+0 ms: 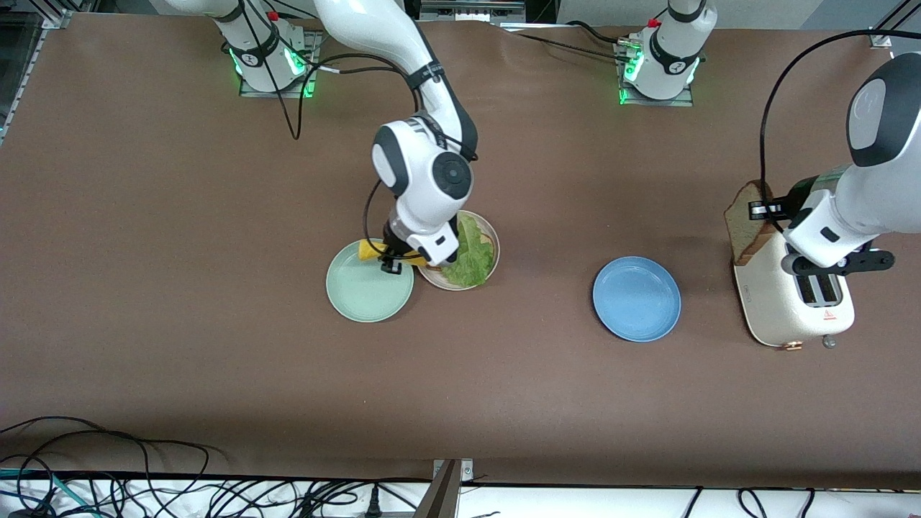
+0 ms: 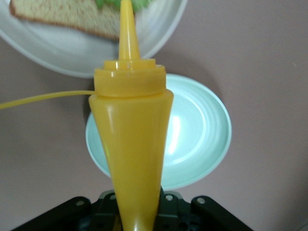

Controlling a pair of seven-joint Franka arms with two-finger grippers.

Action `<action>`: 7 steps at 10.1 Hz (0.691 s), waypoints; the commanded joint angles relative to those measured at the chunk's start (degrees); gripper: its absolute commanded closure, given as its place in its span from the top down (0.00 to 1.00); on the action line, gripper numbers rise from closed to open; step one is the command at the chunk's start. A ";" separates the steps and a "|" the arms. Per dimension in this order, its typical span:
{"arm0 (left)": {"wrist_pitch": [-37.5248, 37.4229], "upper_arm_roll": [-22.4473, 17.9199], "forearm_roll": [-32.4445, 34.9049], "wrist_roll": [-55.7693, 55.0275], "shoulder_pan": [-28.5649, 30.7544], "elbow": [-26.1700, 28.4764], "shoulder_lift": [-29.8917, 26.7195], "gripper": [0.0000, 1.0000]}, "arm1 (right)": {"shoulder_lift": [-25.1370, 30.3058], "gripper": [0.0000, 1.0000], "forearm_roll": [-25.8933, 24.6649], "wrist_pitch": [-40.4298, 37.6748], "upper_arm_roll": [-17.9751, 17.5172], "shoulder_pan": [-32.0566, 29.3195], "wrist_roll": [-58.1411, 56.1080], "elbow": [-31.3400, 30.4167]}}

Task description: Make sandwich on beige plate with both arms

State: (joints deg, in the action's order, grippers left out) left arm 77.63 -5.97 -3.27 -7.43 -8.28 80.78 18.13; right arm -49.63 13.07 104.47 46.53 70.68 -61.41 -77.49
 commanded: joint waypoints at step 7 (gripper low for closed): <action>23.86 5.33 -44.42 -0.56 -5.95 19.76 4.97 0.00 | 10.61 0.00 30.22 -20.33 15.33 -19.49 -46.99 -4.42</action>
State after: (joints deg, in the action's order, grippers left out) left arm 97.51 -3.13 -42.70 -7.59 -12.60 98.72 22.75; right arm -40.53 38.15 87.55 60.63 54.17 -101.28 -79.98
